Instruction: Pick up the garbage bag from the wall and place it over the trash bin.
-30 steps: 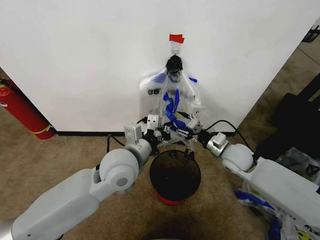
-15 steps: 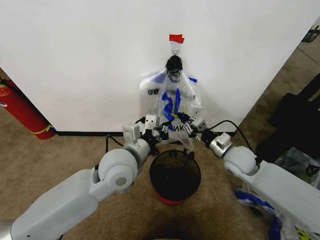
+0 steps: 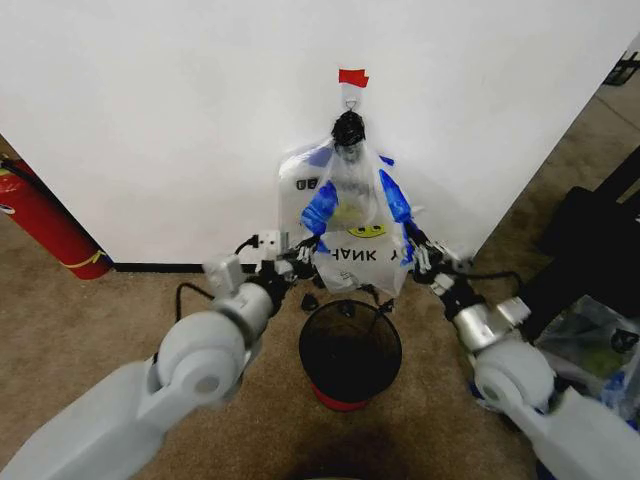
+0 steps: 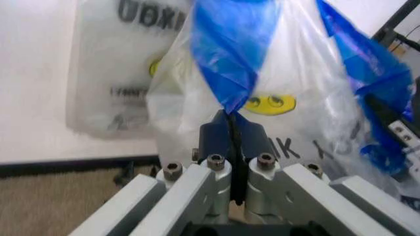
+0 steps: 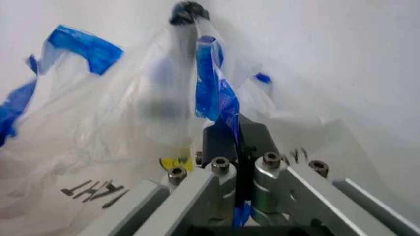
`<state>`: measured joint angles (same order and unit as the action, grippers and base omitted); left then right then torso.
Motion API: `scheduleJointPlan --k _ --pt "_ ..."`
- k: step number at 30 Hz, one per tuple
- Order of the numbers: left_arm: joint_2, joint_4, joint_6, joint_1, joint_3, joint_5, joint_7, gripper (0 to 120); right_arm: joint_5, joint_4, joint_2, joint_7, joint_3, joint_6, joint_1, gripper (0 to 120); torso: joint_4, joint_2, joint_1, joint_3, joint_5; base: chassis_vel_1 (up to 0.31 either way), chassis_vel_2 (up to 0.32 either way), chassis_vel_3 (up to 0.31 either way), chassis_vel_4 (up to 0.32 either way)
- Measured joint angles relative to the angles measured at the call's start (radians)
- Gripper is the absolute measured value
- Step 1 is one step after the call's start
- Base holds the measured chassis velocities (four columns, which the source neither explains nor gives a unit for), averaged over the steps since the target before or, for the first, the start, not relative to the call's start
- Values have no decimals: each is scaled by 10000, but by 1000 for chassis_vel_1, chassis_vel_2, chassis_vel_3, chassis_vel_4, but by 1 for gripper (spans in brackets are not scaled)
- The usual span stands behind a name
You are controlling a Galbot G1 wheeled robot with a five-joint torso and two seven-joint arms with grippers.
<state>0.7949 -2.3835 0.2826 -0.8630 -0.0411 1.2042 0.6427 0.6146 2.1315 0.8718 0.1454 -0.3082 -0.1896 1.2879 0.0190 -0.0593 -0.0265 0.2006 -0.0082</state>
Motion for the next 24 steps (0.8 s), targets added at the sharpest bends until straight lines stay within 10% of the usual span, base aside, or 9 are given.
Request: scheduleJointPlan --k 24 --pt "-171 -1217 -153 -5006 2838 -1482 -597 0 -2052 1542 1992 -726 -1473 -1243 3960 0 2 -1 0 2 0 0 0 0 0"
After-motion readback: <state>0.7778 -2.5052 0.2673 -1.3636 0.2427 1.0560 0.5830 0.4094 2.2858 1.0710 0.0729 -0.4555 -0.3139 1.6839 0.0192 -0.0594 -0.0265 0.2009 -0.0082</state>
